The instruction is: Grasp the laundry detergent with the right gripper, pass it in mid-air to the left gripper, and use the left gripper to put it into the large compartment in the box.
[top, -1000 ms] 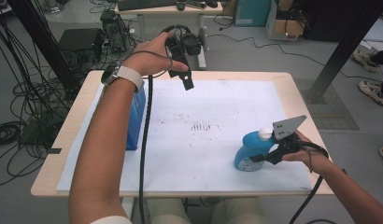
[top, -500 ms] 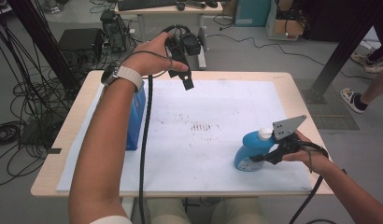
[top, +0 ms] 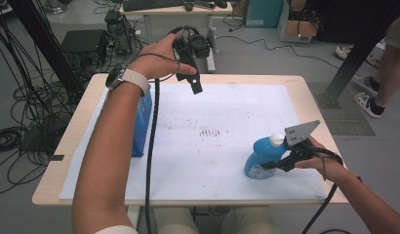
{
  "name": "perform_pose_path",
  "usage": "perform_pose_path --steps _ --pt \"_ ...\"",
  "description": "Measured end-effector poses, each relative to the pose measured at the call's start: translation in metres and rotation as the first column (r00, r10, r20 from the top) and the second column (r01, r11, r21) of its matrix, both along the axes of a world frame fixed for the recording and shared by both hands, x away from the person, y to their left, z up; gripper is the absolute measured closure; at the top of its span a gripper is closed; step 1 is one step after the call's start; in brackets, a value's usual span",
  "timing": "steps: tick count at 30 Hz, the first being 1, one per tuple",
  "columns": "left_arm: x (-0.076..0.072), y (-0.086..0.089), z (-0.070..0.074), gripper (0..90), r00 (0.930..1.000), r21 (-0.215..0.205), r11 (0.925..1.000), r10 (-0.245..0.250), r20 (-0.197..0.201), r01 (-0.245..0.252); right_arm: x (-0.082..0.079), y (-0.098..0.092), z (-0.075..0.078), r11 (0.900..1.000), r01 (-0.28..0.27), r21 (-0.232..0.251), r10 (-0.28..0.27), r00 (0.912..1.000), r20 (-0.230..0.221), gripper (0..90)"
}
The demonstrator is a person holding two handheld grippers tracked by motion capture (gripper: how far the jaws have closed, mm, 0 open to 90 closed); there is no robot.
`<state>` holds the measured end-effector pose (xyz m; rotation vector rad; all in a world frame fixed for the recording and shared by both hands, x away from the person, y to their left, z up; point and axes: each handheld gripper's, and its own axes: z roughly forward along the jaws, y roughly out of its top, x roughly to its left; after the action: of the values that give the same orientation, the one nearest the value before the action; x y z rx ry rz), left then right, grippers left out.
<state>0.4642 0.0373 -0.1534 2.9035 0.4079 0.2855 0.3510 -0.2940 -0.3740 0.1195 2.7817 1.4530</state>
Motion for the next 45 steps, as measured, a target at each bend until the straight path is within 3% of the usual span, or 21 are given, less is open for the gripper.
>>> perform_pose_path --steps 4,5,7,11,13,19,21,22,23,26,27,28,29,30,31,34,35,41,45 --pt "0.000 0.000 0.001 10.8 1.0000 0.010 0.9999 0.000 -0.001 0.000 0.000 0.000 0.000 1.000 0.001 0.000 -0.001 1.0000 0.000 43.3" --pt "0.000 0.000 0.000 10.8 1.0000 -0.005 1.0000 -0.004 0.004 0.004 0.000 0.000 0.000 1.000 0.001 0.001 -0.001 1.0000 0.001 43.4" --pt "0.000 0.000 0.002 10.8 1.0000 0.019 0.9998 0.001 -0.002 -0.001 0.000 0.000 0.000 1.000 0.002 0.000 -0.002 1.0000 0.000 43.4" --pt "0.000 0.000 0.002 10.8 1.0000 0.015 0.9999 -0.002 -0.002 0.002 0.000 0.000 0.000 1.000 0.003 0.000 -0.003 1.0000 -0.002 43.3" --pt "-0.001 0.000 0.000 10.8 1.0000 -0.007 1.0000 -0.002 0.003 0.002 0.000 0.000 0.000 1.000 0.001 -0.001 -0.001 1.0000 -0.001 43.4" --pt "-0.001 0.000 0.000 10.7 1.0000 -0.006 1.0000 -0.005 0.004 0.005 0.000 0.000 0.000 1.000 0.001 0.000 -0.001 1.0000 -0.002 43.4" --pt "-0.002 0.000 0.002 10.6 1.0000 0.018 0.9998 0.003 -0.004 -0.003 0.000 0.000 0.000 1.000 0.004 0.004 -0.004 1.0000 0.000 43.4" --pt "-0.002 0.000 0.001 10.5 1.0000 -0.002 1.0000 -0.002 0.000 0.002 -0.001 0.000 -0.001 1.000 0.008 0.010 -0.008 1.0000 0.000 43.4" --pt "-0.003 -0.001 0.002 10.5 1.0000 0.005 1.0000 -0.004 -0.001 0.004 -0.001 0.001 -0.002 0.999 0.021 0.031 -0.021 0.9998 0.000 43.4" --pt "-0.005 -0.002 0.003 10.3 1.0000 0.009 1.0000 -0.003 -0.002 0.003 -0.002 0.001 -0.002 0.999 0.022 0.029 -0.022 0.9997 0.000 43.4" --pt "-0.005 -0.002 0.002 10.3 1.0000 -0.002 1.0000 -0.009 -0.001 0.009 0.000 0.000 -0.001 1.000 0.004 0.007 -0.004 1.0000 0.001 43.5" --pt "-0.005 -0.003 0.004 10.2 0.9999 0.014 0.9999 -0.009 -0.007 0.009 0.000 -0.001 0.000 1.000 0.006 0.007 -0.006 1.0000 0.001 43.5" --pt "-0.006 -0.003 0.002 10.2 1.0000 -0.003 1.0000 -0.005 -0.002 0.005 0.000 0.000 -0.001 1.000 0.005 0.007 -0.005 1.0000 -0.001 43.5" --pt "-0.007 -0.004 0.004 10.2 0.9999 0.020 0.9998 -0.006 -0.010 0.006 0.000 0.000 -0.001 1.000 0.005 0.007 -0.005 1.0000 -0.001 43.5" --pt "-0.008 -0.004 0.004 10.1 1.0000 0.013 0.9999 -0.004 -0.009 0.004 0.002 -0.001 -0.001 1.000 -0.013 0.015 0.013 0.9996 0.027 43.5" --pt "-0.010 -0.005 0.006 10.0 0.9999 0.015 0.9999 -0.005 -0.014 0.005 0.001 0.000 -0.001 1.000 -0.001 0.014 0.001 1.0000 0.009 43.5" --pt "-0.011 -0.005 0.005 9.8 0.9999 -0.003 0.9999 -0.010 -0.010 0.010 0.000 0.000 0.000 1.000 0.018 0.011 -0.018 0.9998 -0.013 43.5" --pt "-0.017 -0.006 0.009 9.6 0.9998 -0.002 1.0000 -0.004 -0.020 0.004 0.001 0.001 0.002 1.000 0.018 0.020 -0.017 0.9997 -0.016 43.5" --pt "-0.021 -0.007 0.010 9.6 0.9998 -0.024 0.9997 -0.010 -0.019 0.010 0.003 0.001 0.007 0.999 0.020 0.040 -0.020 0.9996 -0.018 43.5"
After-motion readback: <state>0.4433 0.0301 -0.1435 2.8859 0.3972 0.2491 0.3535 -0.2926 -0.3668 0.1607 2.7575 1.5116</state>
